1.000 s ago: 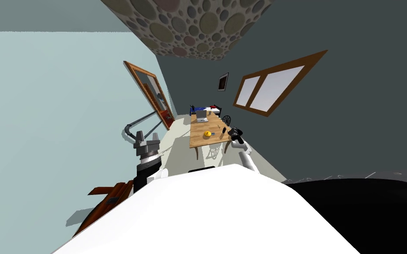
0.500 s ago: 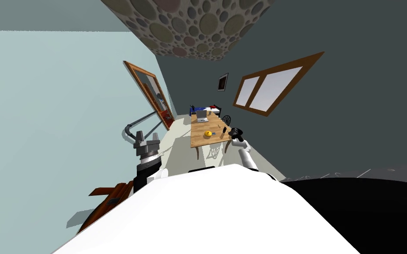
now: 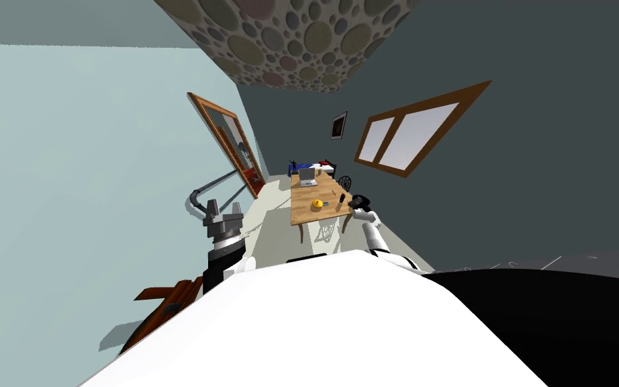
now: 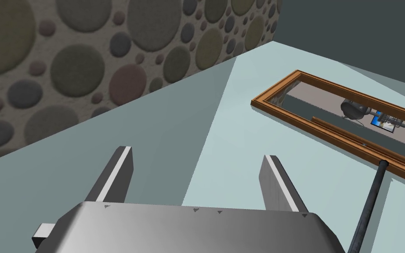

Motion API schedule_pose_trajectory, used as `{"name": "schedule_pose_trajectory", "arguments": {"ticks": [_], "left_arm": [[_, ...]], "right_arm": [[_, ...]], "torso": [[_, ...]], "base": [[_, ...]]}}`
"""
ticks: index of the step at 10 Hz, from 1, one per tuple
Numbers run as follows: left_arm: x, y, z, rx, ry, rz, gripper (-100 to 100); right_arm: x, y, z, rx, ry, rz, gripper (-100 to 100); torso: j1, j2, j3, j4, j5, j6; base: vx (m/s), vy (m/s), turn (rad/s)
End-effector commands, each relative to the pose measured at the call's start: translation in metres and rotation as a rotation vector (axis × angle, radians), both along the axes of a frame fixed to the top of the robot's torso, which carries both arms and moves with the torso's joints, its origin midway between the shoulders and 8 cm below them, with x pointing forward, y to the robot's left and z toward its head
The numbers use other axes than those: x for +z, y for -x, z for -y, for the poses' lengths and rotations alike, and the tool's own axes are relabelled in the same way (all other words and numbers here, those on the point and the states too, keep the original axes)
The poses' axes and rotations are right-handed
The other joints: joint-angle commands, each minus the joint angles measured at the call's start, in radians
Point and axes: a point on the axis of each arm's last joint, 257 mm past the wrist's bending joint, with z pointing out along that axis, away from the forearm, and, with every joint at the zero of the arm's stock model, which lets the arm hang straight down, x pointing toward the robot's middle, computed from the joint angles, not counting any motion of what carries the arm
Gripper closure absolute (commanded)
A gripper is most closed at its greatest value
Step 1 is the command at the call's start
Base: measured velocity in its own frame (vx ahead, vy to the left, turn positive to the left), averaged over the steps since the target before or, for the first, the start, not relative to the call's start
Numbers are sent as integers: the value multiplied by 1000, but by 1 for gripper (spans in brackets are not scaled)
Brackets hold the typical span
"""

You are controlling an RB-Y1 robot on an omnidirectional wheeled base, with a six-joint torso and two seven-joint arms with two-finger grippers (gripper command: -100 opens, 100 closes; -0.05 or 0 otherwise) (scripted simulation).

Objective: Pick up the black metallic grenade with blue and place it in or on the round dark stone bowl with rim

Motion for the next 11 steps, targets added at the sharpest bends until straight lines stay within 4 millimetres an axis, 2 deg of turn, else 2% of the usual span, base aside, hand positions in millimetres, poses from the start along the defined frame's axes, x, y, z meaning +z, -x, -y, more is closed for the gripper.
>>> {"name": "schedule_pose_trajectory", "arguments": {"ticks": [1,6,8,11], "left_arm": [[0,0,0,0,0,0,0],[0,0,0,0,0,0,0],[0,0,0,0,0,0,0],[0,0,0,0,0,0,0]], "right_arm": [[-7,0,2,-10,-21,-11,-100],[-35,-4,18,-132,-259,-58,-100],[-52,-1,18,-177,-348,-88,-100],[-67,1,16,-222,-438,-112,-100]], "torso": [[0,0,0,0,0,0],[-1,-1,0,0,0,0],[-2,-1,-1,0,-1,0],[-3,-2,-1,0,-1,0]], "base": [[6,5,2],[22,-1,-1],[33,-24,11],[39,-27,11]]}}
